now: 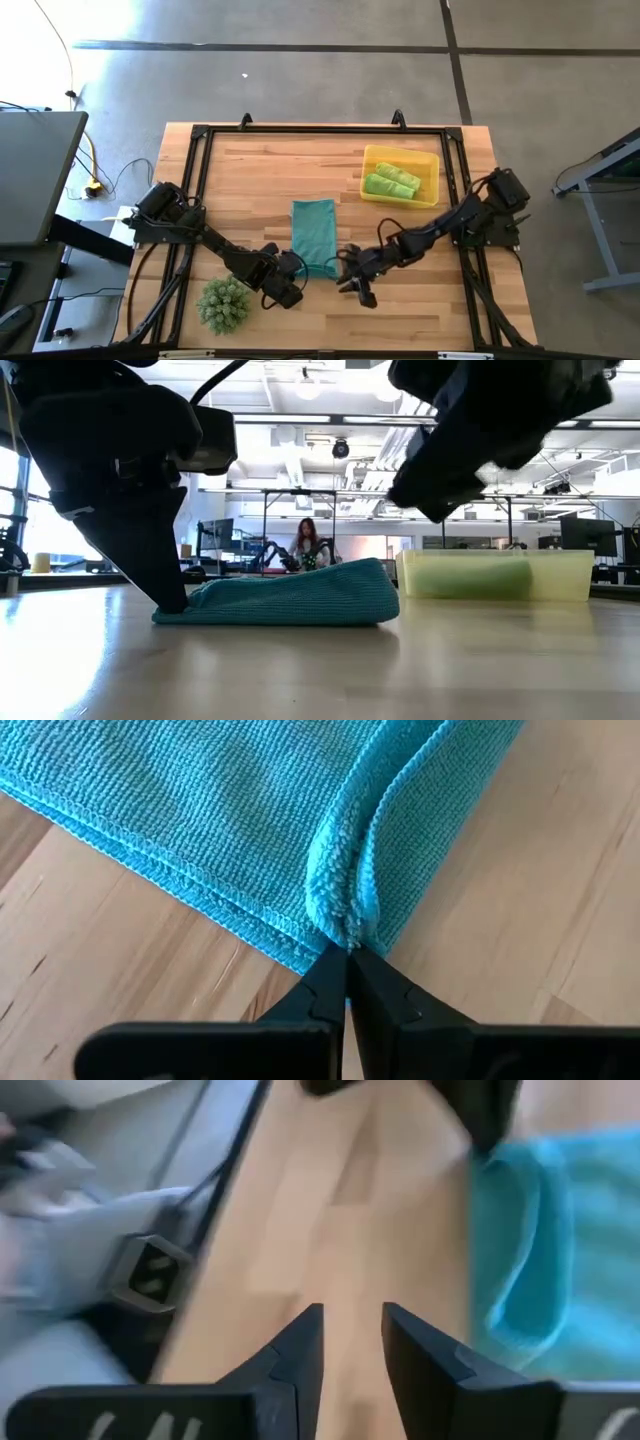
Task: Roll microfiber towels into tight, uniform cylinder then place into a basket
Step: Roll the blue towel
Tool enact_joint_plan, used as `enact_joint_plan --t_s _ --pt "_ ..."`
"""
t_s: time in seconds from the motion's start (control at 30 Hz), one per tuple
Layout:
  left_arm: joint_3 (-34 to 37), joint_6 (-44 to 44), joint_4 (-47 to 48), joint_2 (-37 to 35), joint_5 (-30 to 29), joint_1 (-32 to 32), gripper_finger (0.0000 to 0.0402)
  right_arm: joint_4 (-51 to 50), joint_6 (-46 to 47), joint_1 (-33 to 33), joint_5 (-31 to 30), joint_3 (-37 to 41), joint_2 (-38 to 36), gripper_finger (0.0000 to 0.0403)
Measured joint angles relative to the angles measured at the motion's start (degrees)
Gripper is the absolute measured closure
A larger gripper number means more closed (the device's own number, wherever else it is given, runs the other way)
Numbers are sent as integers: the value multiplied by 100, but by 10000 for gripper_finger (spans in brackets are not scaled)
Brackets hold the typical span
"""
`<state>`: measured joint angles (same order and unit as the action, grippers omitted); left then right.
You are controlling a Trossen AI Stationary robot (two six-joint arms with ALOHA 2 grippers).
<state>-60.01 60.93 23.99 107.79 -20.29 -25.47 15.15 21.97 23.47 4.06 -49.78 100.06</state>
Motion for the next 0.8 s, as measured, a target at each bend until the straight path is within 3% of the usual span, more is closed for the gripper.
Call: enact_joint_plan --t_s 0.17,0.5,0.8 --pt "2 42 -3 2 -2 0 400 11 -416 130 -1100 0 277 317" --pt "2 46 -1 7 -4 0 400 86 -196 61 -1051 0 651 319" --pt "3 247 -1 11 -83 0 396 -21 -268 -58 -1482 0 690 319"
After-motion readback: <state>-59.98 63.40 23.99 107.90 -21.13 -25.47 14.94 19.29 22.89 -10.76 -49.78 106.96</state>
